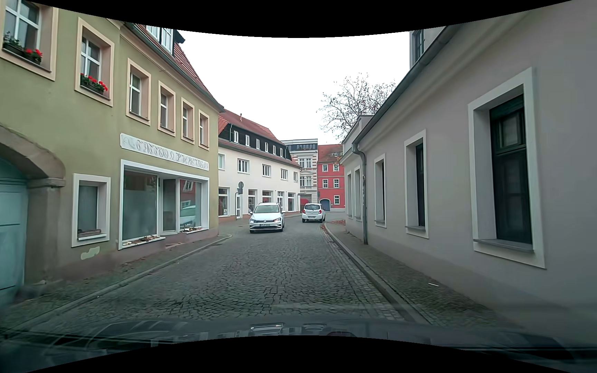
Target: Follow the waypoints while adhering to traffic rules and regulations
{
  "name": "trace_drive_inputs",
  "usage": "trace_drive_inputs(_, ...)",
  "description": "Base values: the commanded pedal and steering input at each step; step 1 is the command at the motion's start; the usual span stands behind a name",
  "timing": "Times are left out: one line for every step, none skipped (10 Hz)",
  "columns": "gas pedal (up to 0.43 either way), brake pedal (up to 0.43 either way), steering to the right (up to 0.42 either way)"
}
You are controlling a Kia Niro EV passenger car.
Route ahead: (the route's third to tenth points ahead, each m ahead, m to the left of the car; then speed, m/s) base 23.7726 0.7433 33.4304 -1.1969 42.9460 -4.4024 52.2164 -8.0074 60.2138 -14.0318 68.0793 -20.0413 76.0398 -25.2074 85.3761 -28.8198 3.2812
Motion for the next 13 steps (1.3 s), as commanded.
trace_drive_inputs(0.0,0.0,-0.03)
trace_drive_inputs(0.0,0.0,-0.028)
trace_drive_inputs(0.0,0.0,-0.026)
trace_drive_inputs(0.0,0.0,-0.022)
trace_drive_inputs(0.0,0.0,-0.02)
trace_drive_inputs(0.0,0.0,-0.022)
trace_drive_inputs(0.0,0.0,-0.024)
trace_drive_inputs(0.0,0.0,-0.023)
trace_drive_inputs(0.008,0.0,-0.022)
trace_drive_inputs(0.028,0.0,-0.021)
trace_drive_inputs(0.047,0.0,-0.017)
trace_drive_inputs(0.067,0.0,-0.017)
trace_drive_inputs(0.067,0.0,-0.017)
